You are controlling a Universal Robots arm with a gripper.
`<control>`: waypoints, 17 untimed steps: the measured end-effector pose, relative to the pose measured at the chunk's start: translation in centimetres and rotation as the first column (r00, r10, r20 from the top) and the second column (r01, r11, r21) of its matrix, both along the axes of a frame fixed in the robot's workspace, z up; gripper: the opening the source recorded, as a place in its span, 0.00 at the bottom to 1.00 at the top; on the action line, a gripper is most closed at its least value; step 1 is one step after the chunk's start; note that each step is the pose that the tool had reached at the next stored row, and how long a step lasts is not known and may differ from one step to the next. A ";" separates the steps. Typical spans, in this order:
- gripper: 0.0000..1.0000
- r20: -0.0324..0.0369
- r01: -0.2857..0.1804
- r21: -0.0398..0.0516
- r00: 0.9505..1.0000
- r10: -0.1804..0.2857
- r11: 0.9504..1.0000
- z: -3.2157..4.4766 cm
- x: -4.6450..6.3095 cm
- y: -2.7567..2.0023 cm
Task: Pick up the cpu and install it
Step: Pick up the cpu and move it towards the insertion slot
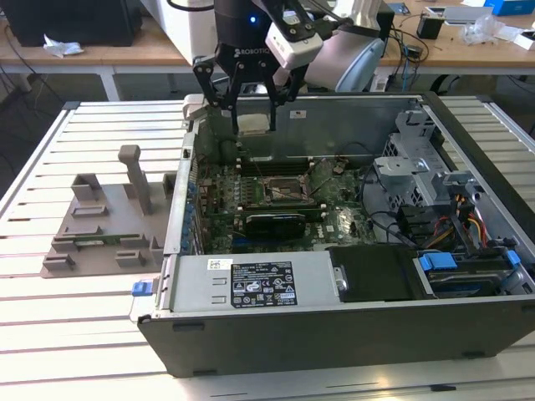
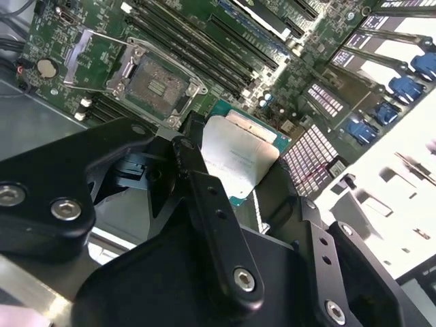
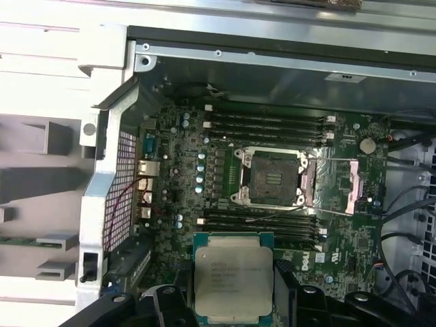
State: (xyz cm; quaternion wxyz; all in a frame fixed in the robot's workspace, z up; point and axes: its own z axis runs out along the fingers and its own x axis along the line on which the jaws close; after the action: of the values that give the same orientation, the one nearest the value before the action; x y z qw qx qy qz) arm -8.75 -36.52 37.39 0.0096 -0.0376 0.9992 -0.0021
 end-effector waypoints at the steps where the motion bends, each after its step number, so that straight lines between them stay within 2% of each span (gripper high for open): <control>1: 0.55 0.000 0.000 0.000 1.000 0.000 1.000 -0.04 0.1 0.00; 17: 0.55 0.000 0.000 0.000 1.000 0.000 1.000 -0.84 1.0 0.00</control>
State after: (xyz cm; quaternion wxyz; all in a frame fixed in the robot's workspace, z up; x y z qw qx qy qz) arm -7.71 -36.52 36.55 0.0096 -0.0376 0.9992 -0.0021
